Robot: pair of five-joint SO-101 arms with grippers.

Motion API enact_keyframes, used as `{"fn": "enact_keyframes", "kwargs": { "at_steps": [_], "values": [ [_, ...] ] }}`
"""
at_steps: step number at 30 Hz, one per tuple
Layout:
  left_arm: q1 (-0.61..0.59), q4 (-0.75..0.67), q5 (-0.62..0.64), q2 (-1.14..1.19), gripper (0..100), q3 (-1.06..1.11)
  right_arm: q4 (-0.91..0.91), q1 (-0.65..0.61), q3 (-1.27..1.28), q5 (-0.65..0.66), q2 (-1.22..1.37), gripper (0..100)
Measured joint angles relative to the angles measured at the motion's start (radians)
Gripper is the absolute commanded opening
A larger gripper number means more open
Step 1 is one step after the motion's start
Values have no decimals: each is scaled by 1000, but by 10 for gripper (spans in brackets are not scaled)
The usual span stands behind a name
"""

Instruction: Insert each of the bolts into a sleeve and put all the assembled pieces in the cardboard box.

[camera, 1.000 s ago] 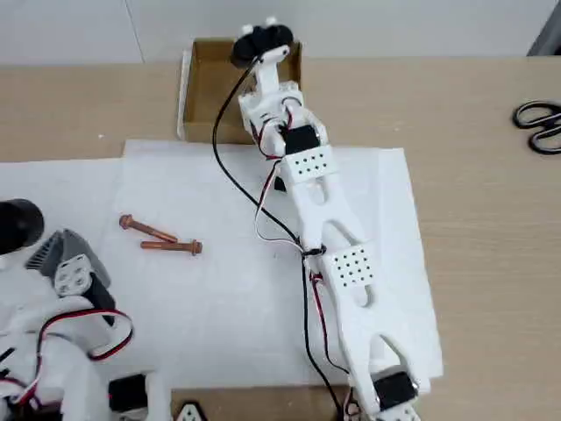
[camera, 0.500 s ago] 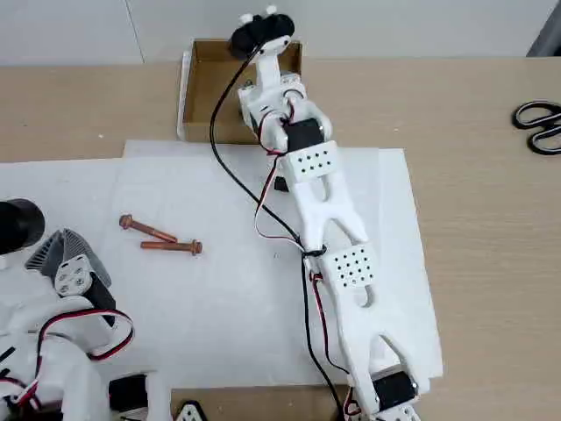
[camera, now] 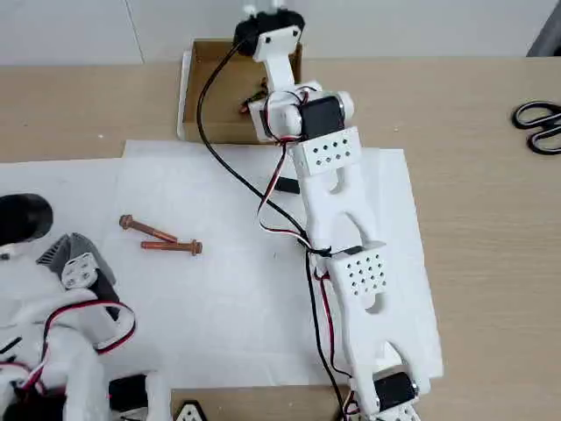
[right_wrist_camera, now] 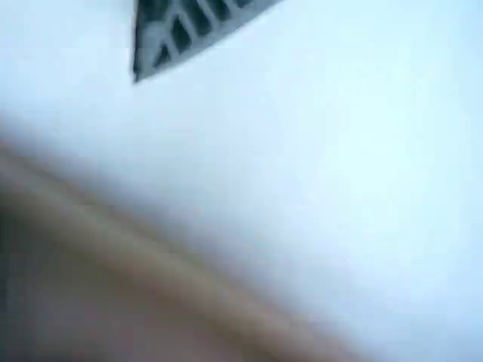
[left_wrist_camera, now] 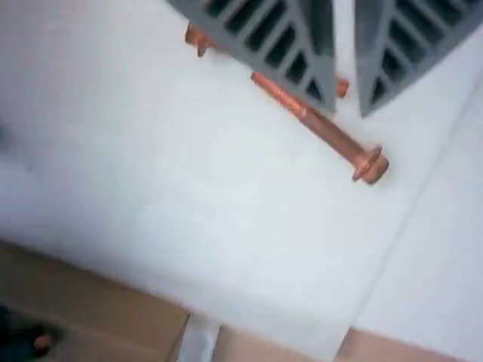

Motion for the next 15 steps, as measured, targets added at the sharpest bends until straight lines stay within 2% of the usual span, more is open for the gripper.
{"fn": "enact_keyframes", "kwargs": {
  "at_steps": [4,11,15],
  "values": [
    [0,0,0,0,5,23,28,46,0,-44,-41,0],
    [21,-6,-3,0,5,146,34,55,95,-51,-157,46],
    [94,-37,-81,5,5,235,34,52,281,-25,-267,43]
  ]
}}
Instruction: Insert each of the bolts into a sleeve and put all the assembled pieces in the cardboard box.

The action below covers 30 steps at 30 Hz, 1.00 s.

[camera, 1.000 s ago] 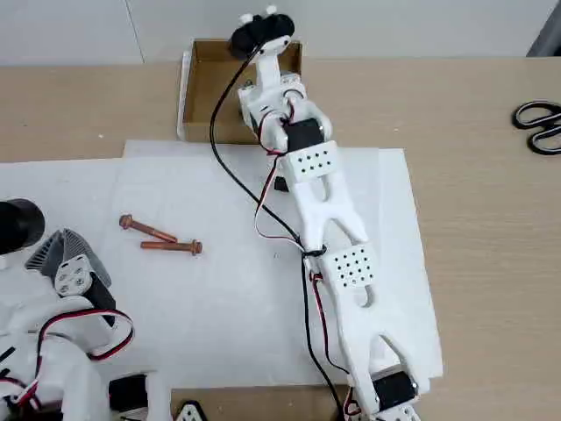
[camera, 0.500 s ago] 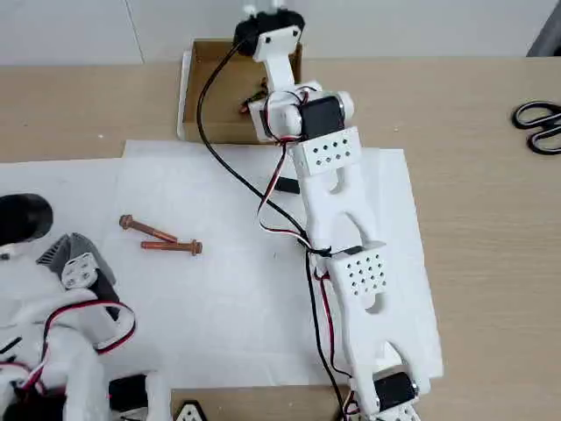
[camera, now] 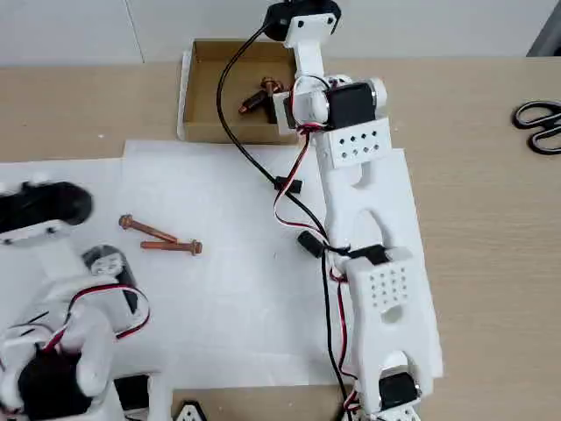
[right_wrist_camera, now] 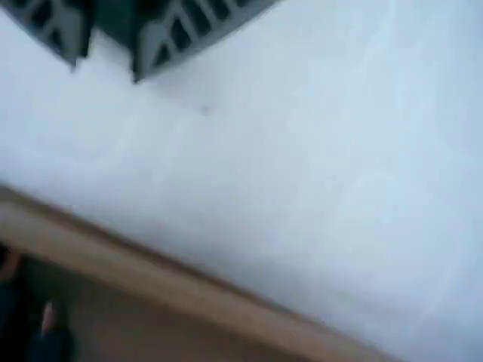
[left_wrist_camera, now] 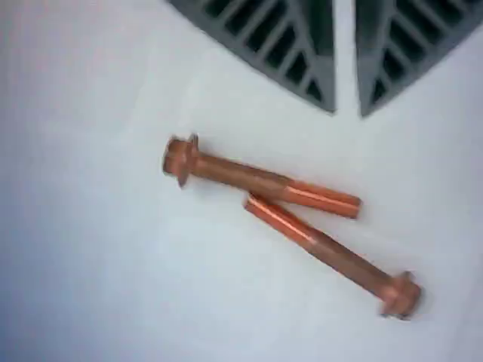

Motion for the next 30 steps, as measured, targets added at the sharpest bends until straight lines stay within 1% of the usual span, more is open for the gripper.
{"fn": "enact_keyframes", "kwargs": {
  "at_steps": [5,7,10,12,15,24,30],
  "values": [
    [77,-41,-117,-3,5,23,0,-31,348,227,-160,47],
    [97,-51,-167,3,5,23,0,-41,479,278,-212,54],
    [107,-55,-250,-3,5,38,-3,-49,588,353,-239,117],
    [107,-58,-293,-3,5,58,-3,-55,624,411,-239,149],
    [107,-58,-313,3,5,94,-3,-57,646,494,-239,153],
    [107,-58,-316,3,5,101,-75,-32,652,746,-206,154],
    [107,-58,-316,3,5,101,-147,-28,652,848,-132,154]
  ]
}}
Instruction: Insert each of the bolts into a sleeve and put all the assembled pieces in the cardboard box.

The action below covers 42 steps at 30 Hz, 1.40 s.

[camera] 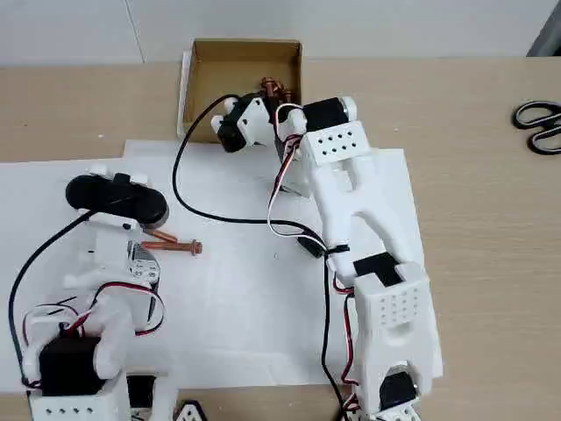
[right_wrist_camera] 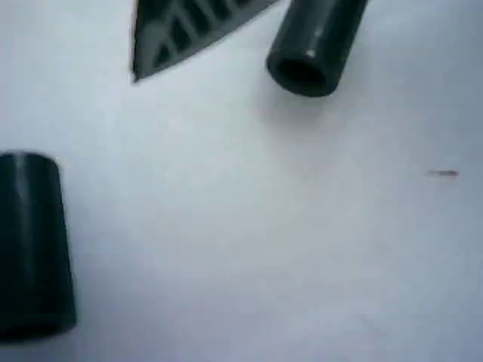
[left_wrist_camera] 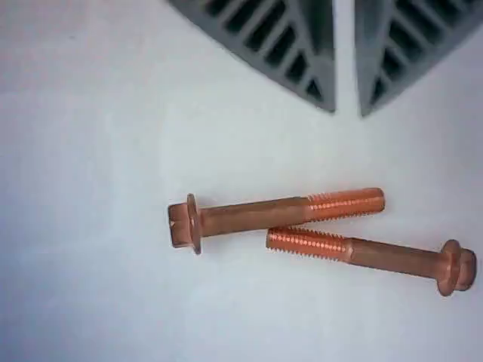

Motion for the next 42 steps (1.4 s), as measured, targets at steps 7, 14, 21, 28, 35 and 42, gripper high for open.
{"fn": "enact_keyframes", "kwargs": {
  "at_steps": [7,14,21,28,35,42],
  "values": [
    [0,0,0,0,5,0,-63,5,0,57,61,154],
    [0,0,0,0,5,0,-138,5,0,81,130,154],
    [0,0,0,0,5,0,-201,5,0,83,196,154],
    [0,0,0,0,5,0,-244,5,0,87,245,154],
    [0,0,0,0,5,0,-261,6,-2,87,267,152],
    [0,0,0,0,5,2,-261,8,-5,87,275,151]
  ]
}}
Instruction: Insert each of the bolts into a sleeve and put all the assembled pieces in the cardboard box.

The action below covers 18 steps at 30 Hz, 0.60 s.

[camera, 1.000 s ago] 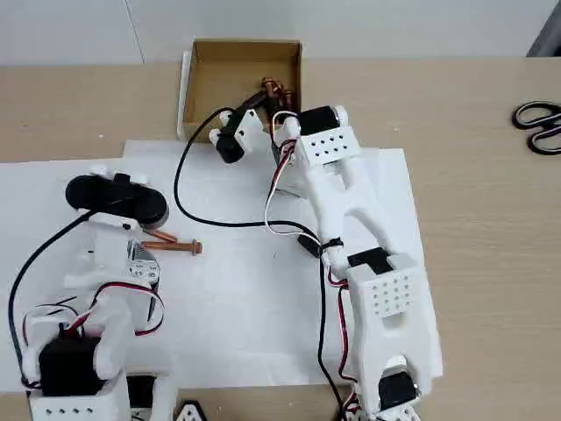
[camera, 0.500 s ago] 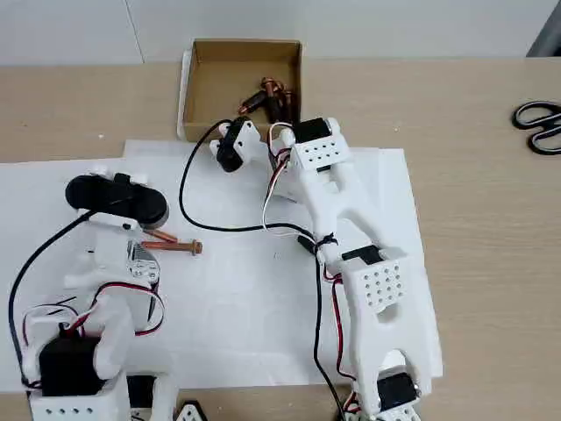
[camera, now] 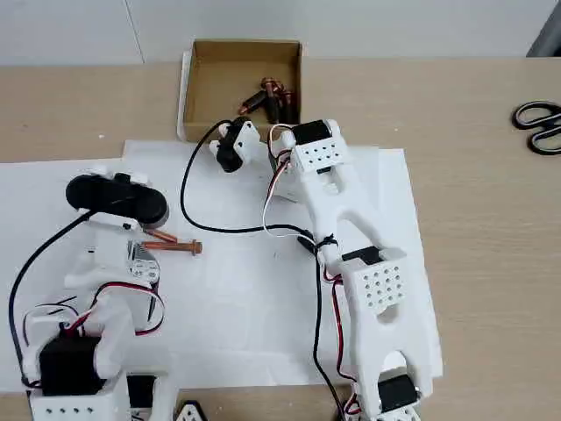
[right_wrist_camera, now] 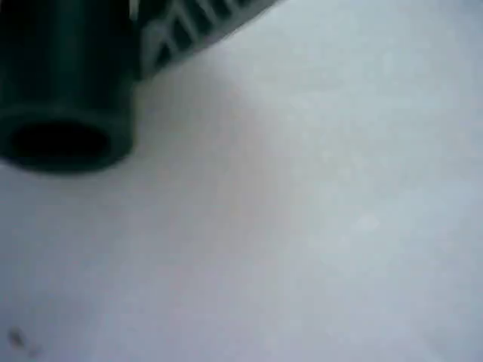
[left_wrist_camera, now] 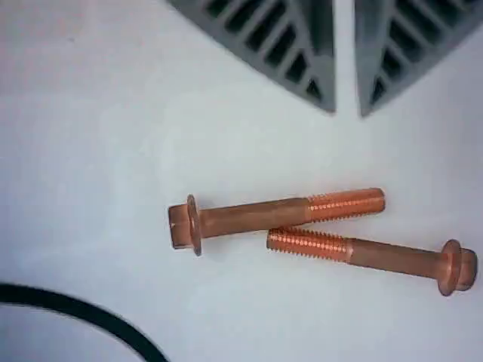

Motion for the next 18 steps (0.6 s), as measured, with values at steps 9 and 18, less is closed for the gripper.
{"fn": "enact_keyframes", "kwargs": {
  "at_steps": [9,18],
  "values": [
    [0,0,0,0,5,0,-3,-3,-6,0,0,16],
    [0,0,0,0,5,0,-6,-3,-6,0,0,4]
  ]
}}
